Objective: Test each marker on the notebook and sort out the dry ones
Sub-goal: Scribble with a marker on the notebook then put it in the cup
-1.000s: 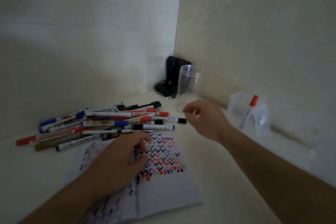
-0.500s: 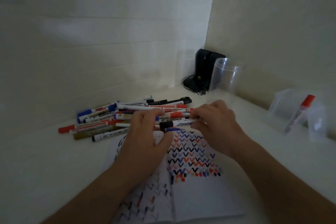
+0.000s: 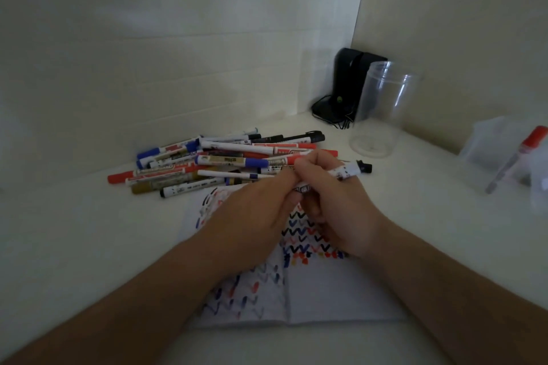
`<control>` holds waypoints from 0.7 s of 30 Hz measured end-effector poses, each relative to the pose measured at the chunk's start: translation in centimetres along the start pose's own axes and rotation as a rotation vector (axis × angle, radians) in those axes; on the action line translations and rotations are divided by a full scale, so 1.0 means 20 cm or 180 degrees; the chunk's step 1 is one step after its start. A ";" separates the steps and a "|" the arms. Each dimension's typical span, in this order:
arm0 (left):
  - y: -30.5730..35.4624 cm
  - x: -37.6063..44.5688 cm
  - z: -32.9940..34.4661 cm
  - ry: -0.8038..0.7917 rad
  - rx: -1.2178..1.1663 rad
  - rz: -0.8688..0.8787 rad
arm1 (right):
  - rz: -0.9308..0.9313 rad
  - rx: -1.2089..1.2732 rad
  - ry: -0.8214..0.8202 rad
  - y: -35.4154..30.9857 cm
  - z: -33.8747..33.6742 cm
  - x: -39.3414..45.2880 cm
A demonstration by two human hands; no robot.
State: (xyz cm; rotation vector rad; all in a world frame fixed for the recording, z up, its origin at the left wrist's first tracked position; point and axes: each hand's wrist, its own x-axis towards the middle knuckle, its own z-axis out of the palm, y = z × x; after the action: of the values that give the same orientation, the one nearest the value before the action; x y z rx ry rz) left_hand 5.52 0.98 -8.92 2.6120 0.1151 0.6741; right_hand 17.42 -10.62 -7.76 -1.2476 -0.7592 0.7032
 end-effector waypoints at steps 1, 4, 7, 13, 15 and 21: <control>0.00 0.00 0.00 -0.0036 0.0013 -0.0016 | -0.0001 0.0051 0.0006 0.00 0.00 0.00; 0.01 0.00 0.00 -0.0199 -0.0095 -0.0076 | 0.0005 0.0294 0.0004 0.00 -0.01 0.00; 0.02 0.01 0.00 -0.0269 -0.0256 -0.0187 | -0.0004 0.0389 0.0028 0.00 0.00 -0.01; -0.01 0.00 -0.04 -0.0450 -0.0593 -0.0356 | -0.0161 0.0120 -0.0128 0.01 -0.01 0.01; -0.02 0.00 -0.06 -0.0647 -0.0645 -0.0505 | -0.0205 0.0040 -0.0172 0.01 -0.03 0.01; -0.04 -0.01 -0.12 -0.0976 -0.0514 -0.0836 | 0.0009 0.0936 -0.0105 -0.07 -0.22 0.03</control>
State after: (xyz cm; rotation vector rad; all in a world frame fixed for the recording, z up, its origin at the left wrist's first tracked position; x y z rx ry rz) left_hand 4.31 2.66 -7.48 2.4504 0.2900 0.1810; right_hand 21.52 -12.81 -6.89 -0.9718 -0.6540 0.8081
